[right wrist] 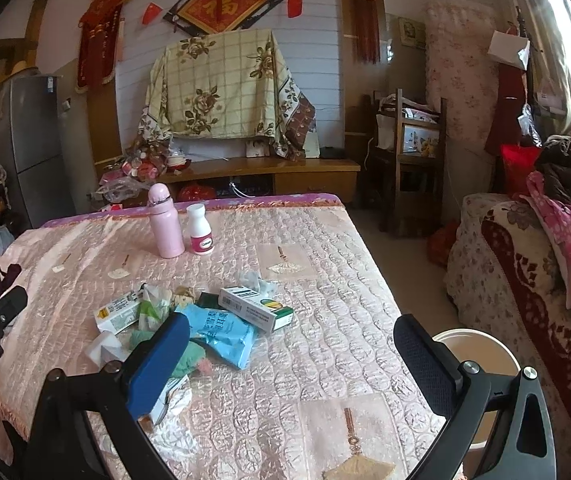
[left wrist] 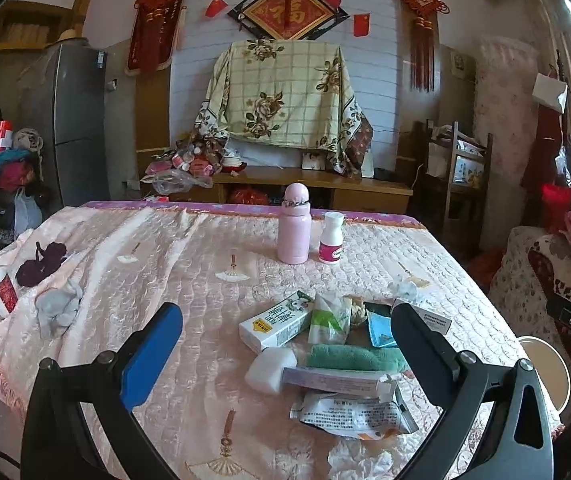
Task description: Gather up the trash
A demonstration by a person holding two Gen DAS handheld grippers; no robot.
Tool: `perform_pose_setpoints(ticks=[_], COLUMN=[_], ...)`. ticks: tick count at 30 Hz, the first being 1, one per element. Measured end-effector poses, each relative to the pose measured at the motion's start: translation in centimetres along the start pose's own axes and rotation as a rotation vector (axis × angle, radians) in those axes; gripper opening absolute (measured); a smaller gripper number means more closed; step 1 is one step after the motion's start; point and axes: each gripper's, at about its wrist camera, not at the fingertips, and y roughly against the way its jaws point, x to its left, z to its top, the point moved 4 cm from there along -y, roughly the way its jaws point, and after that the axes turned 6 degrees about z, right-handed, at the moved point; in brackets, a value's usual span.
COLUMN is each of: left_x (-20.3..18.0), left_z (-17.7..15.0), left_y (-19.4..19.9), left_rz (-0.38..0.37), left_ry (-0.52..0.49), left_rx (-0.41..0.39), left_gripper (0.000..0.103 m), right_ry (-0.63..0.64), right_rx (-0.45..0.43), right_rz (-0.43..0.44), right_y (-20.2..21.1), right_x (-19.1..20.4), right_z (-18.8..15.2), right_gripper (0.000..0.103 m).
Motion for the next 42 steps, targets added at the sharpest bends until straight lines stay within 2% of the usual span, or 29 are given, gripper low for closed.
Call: perform_pose_setpoints(ticks=[14,32,42], left_x=[0.9,0.7,-0.2], left_z=[-0.5,-0.7,-0.3], left_y=[-0.8,-1.4,-0.4], left_rz=[0.053,0.036,0.016], left_ry=[-0.009,-0.022,-0.042], left_rx=[0.012,0.038,0.0], left_gripper=[0.103,0.103,0.103], right_ry=[-0.008,-0.007,-0.02], right_rx=[0.02,0.045,0.066], right_rz=[0.062,0.063,0.066], right_y=[-1.0,-1.2,-1.3], right_x=[1.5,1.6,1.5], right_z=[-0.4,-1.0,-1.4], right_gripper=[0.103,0.103,0.103])
